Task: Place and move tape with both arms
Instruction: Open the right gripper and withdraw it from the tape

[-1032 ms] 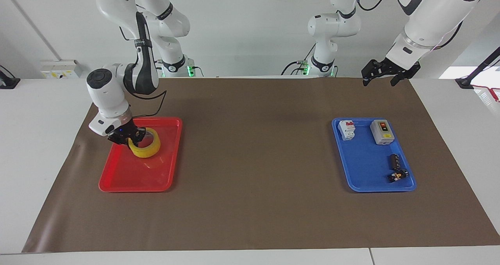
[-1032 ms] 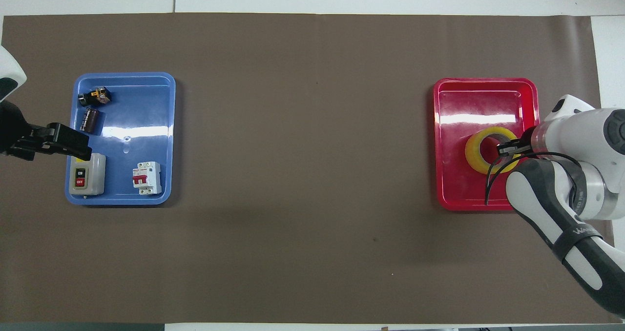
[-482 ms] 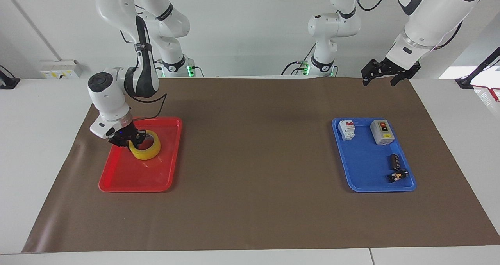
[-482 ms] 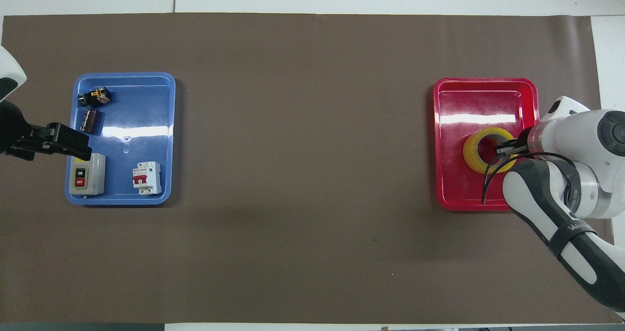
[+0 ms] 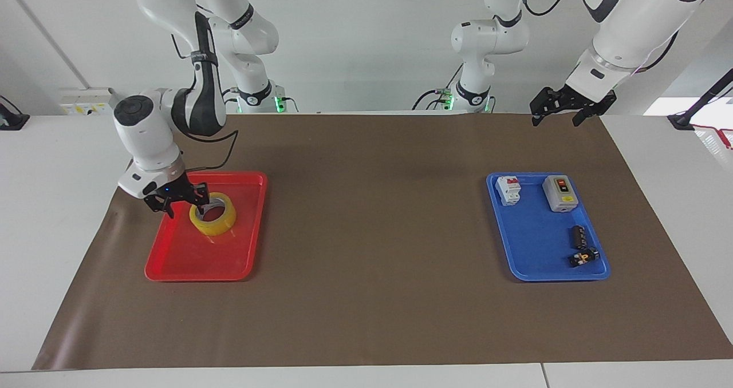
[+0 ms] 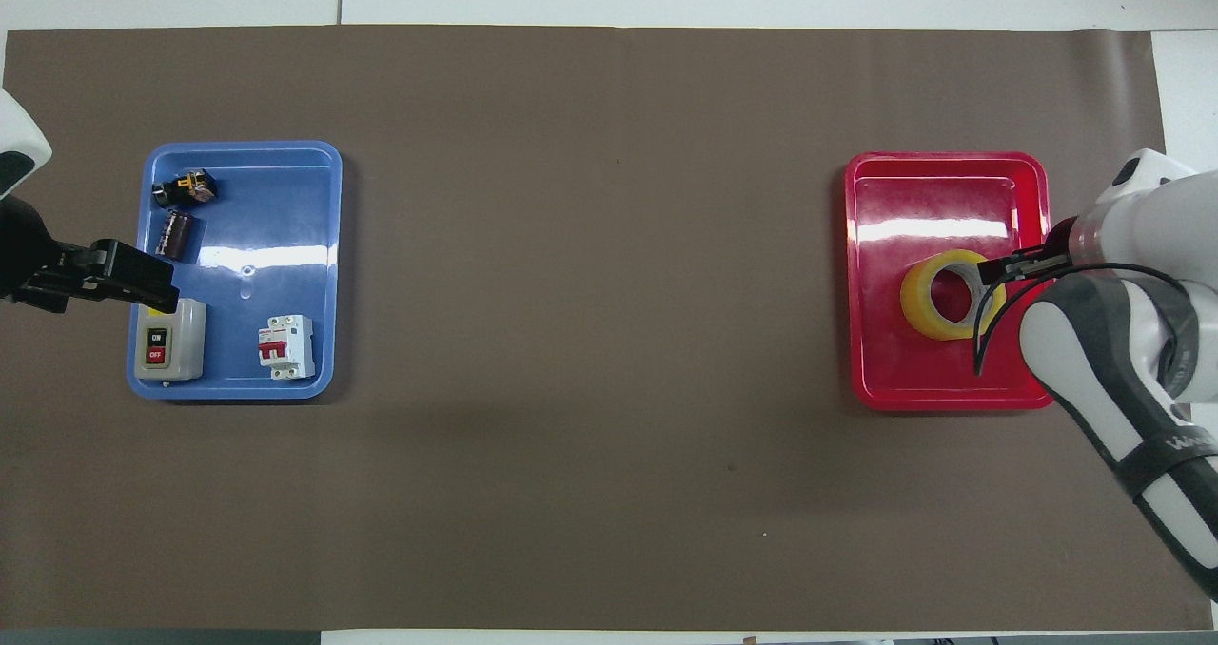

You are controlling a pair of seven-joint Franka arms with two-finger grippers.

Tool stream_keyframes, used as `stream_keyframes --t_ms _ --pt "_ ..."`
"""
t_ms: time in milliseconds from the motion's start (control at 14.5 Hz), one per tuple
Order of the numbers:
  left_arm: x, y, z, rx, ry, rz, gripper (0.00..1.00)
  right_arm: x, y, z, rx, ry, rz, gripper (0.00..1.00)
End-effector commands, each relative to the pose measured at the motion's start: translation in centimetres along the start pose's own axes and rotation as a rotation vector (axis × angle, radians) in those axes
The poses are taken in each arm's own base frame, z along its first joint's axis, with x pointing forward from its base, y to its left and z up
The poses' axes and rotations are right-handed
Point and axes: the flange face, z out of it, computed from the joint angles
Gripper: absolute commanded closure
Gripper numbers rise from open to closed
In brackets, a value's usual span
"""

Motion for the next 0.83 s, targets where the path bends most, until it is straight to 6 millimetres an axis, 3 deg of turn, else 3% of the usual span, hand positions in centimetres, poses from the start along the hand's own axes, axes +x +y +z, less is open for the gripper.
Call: stream_keyframes --t_ms 0,138,413,550,619,757 --pt "-0.6 -0.3 -0.4 -0.01 0.016 0.004 0.0 1.0 1.7 -8.4 -0.003 -0.034 0.034 0.0" --pt "-0.6 -0.3 -0.3 -0.01 0.015 0.004 0.0 0.4 1.8 -13.3 0.012 -0.057 0.067 0.0" --pt "-0.6 -0.3 -0.4 -0.01 0.016 0.004 0.0 -2.1 -1.9 -21.6 0.008 -0.095 0.262 0.0" --pt "-0.6 -0.3 -0.3 -0.01 0.015 0.004 0.0 -2.9 -1.8 -25.7 0.01 -0.08 0.288 0.0" --pt "-0.6 -0.3 -0.3 -0.01 0.015 0.004 0.0 -3.0 -1.7 -26.4 0.03 -0.083 0.291 0.0" --pt "-0.6 -0.3 -0.3 -0.01 0.015 0.004 0.0 -3.7 -2.5 -25.8 0.038 -0.127 0.28 0.0"
